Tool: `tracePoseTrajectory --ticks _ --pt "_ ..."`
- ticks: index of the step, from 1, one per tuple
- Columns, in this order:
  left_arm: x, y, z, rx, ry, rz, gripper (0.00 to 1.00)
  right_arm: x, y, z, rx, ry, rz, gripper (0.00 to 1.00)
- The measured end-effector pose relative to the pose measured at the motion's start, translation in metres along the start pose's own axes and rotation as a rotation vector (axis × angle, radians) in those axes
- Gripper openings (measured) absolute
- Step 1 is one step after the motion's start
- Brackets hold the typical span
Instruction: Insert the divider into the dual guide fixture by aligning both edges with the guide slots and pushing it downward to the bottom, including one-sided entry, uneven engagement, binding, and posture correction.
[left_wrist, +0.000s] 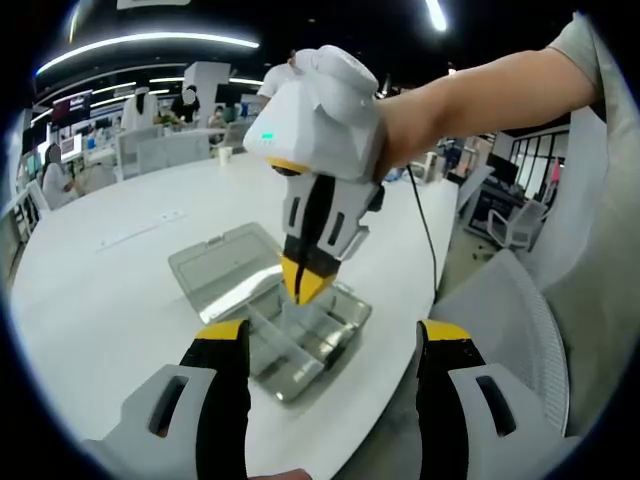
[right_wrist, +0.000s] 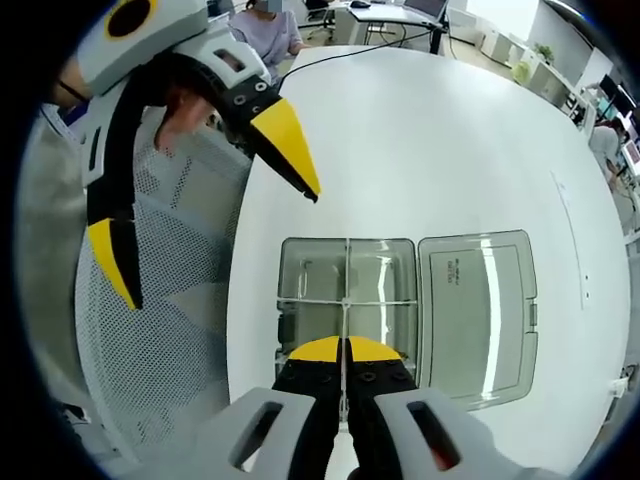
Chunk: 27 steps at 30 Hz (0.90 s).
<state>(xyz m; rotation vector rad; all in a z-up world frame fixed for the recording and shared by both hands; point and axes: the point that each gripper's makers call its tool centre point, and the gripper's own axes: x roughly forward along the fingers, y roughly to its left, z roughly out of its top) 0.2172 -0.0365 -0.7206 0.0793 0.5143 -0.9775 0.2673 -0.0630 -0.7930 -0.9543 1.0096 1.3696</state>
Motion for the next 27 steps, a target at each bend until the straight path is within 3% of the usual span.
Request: tracePoseTrajectory --ticks 15,27 --pt "0.0003 0.0008 -0.0009 0.0 0.001 0.001 0.67 -0.0044 0.0009 0.0013 -0.01 0.02 -0.004 0.0" --pt "-0.0006 0.0017 -0.0034 -0.004 0.0 0.004 0.67 0.0043 0.0013 0.0001 -0.017 0.041 0.004 0.0"
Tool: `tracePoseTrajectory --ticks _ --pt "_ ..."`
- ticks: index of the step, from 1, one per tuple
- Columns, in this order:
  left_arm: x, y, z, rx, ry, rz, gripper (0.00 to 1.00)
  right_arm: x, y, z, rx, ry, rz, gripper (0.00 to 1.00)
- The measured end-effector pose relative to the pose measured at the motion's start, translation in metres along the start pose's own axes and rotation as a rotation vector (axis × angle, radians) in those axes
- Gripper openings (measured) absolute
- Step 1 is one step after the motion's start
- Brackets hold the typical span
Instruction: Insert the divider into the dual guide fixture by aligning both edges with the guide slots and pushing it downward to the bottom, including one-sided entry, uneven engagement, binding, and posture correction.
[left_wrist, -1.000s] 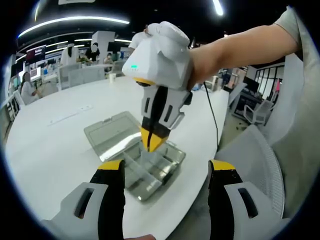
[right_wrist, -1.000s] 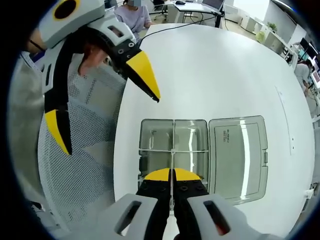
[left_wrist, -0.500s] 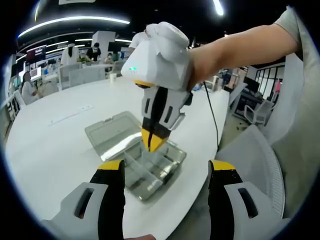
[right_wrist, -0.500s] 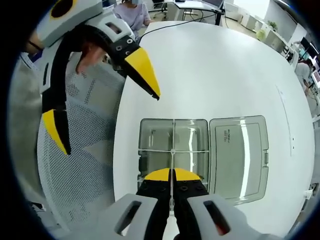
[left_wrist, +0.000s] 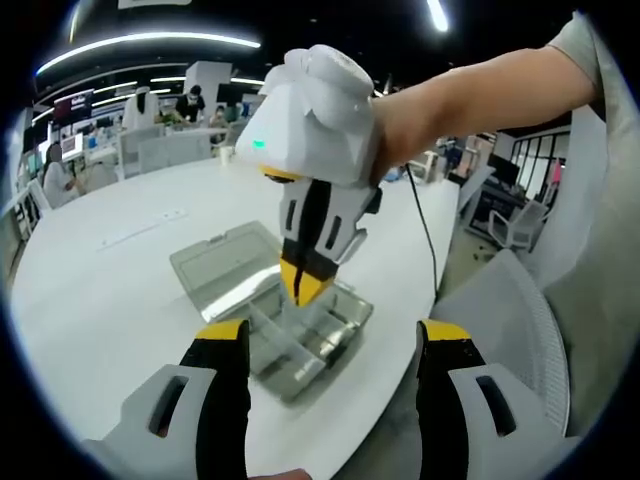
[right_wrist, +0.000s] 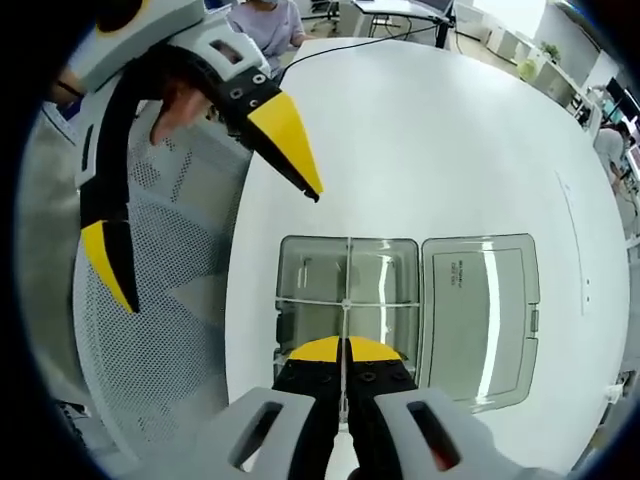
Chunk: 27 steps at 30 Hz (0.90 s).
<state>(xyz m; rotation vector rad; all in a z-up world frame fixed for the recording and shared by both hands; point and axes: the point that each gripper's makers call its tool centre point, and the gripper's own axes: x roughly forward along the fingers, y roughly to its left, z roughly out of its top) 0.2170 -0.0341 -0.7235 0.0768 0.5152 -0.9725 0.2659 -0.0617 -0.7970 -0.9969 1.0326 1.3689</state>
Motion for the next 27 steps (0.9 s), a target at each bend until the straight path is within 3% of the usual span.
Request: tracePoseTrajectory --ticks 27 --pt "-0.003 0.0 -0.003 -0.011 0.004 0.006 0.67 0.031 -0.002 -0.01 0.003 0.017 0.002 0.0"
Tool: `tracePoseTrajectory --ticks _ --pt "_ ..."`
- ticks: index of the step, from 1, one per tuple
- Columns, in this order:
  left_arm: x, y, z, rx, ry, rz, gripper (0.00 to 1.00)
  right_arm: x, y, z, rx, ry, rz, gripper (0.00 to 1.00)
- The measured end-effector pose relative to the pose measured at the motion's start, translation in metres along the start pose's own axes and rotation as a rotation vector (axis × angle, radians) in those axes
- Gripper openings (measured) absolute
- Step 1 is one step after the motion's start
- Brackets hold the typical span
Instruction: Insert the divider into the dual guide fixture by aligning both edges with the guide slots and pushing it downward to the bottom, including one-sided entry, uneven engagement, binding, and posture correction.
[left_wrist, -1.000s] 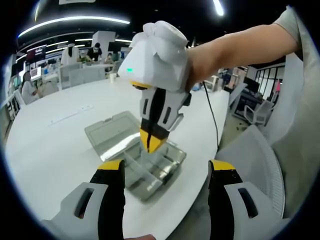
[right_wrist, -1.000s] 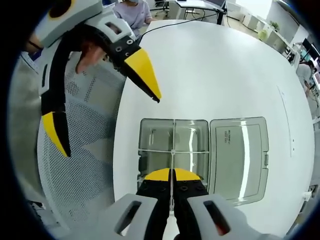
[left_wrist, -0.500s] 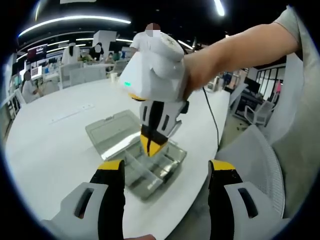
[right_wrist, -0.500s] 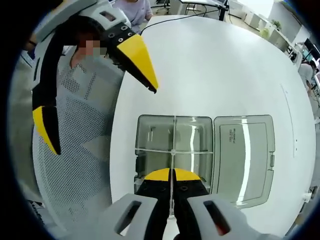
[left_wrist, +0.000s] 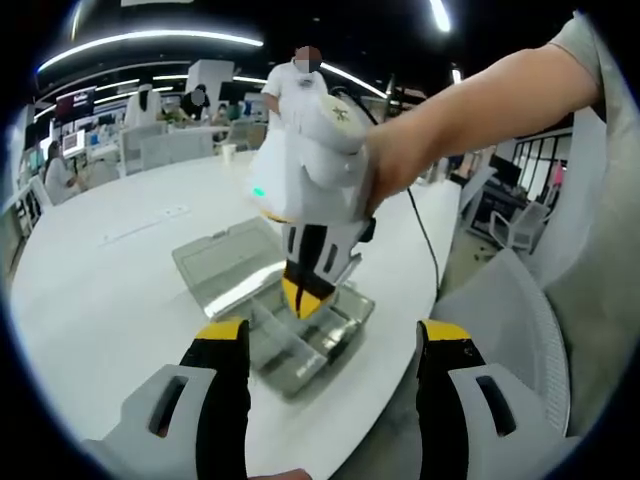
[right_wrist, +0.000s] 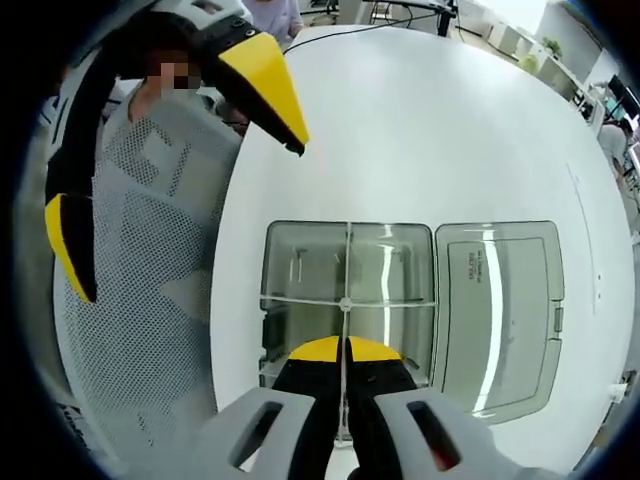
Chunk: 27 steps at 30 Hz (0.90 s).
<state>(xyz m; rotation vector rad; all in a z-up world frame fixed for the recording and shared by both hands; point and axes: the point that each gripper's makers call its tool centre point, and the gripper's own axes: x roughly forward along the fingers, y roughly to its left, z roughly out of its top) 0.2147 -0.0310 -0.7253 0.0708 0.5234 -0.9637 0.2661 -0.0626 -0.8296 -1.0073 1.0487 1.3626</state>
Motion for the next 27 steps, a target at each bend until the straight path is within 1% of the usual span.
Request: tracePoseTrajectory --ticks 9,23,27 --pt "0.0004 0.0019 -0.0007 -0.002 0.001 0.001 0.67 0.0073 -0.0011 -0.0019 0.006 0.004 -0.004 0.0" --pt "0.0002 0.0019 0.0017 0.0 -0.001 0.001 0.67 0.0055 0.0008 -0.0014 0.005 -0.004 -0.007 0.0" --pt "-0.0006 0.0016 0.0013 -0.001 0.0 0.001 0.67 0.0052 0.0029 -0.0005 -0.017 0.004 -0.021 0.0"
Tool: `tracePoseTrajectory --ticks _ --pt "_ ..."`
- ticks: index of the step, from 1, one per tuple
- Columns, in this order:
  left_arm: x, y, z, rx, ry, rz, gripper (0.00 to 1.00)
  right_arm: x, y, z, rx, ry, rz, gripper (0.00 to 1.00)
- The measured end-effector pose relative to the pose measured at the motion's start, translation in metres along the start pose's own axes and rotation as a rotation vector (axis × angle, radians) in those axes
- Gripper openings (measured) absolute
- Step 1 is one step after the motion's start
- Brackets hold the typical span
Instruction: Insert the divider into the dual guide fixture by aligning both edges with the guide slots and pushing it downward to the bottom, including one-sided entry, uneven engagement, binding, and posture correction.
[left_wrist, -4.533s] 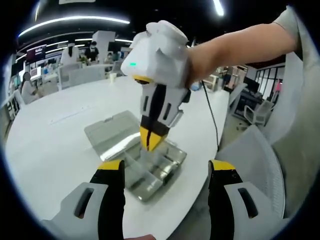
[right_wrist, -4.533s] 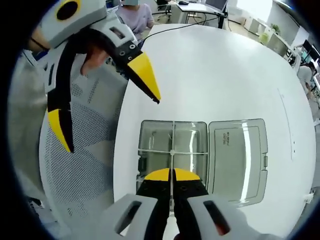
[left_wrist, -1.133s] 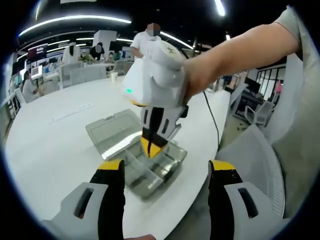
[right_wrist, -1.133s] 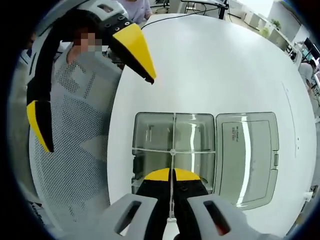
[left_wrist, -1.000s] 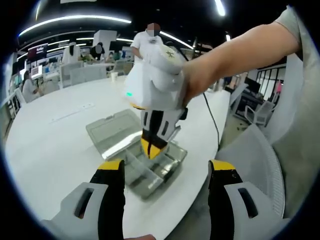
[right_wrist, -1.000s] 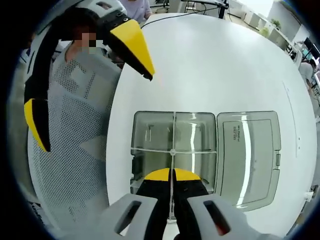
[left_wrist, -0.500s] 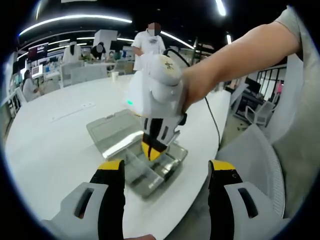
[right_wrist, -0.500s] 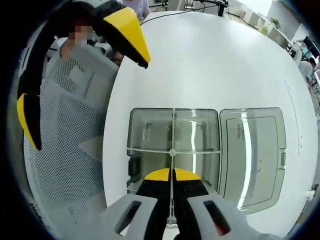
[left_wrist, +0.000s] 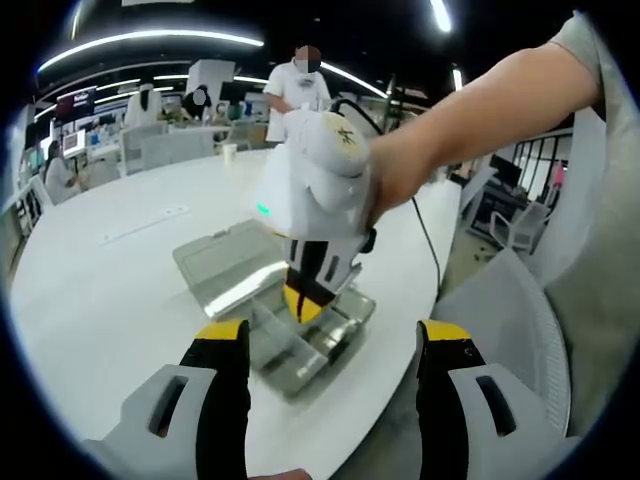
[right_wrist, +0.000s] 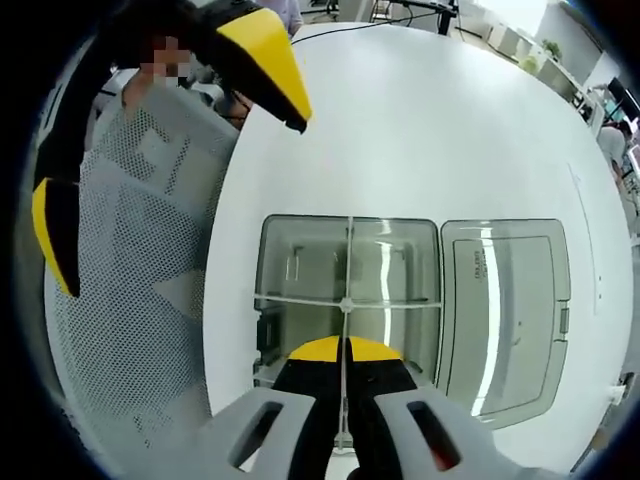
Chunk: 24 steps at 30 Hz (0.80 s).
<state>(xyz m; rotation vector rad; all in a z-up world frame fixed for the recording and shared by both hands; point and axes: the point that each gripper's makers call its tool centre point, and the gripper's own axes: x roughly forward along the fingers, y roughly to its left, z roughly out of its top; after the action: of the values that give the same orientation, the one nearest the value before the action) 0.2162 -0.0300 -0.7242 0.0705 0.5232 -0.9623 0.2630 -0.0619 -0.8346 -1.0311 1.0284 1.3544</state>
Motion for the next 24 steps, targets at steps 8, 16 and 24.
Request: tracePoseTrajectory --ticks 8,16,24 --pt "0.0 -0.0003 0.0005 0.003 -0.002 -0.001 0.67 0.0011 -0.0016 -0.0007 0.0 0.005 -0.018 0.0" --pt "-0.0023 0.0014 -0.0018 0.004 0.004 0.002 0.67 0.002 -0.0014 -0.0011 -0.009 0.007 -0.021 0.0" --pt "-0.0031 -0.0004 -0.0012 0.006 0.004 0.002 0.67 0.0063 -0.0018 -0.0052 0.013 -0.005 -0.032 0.0"
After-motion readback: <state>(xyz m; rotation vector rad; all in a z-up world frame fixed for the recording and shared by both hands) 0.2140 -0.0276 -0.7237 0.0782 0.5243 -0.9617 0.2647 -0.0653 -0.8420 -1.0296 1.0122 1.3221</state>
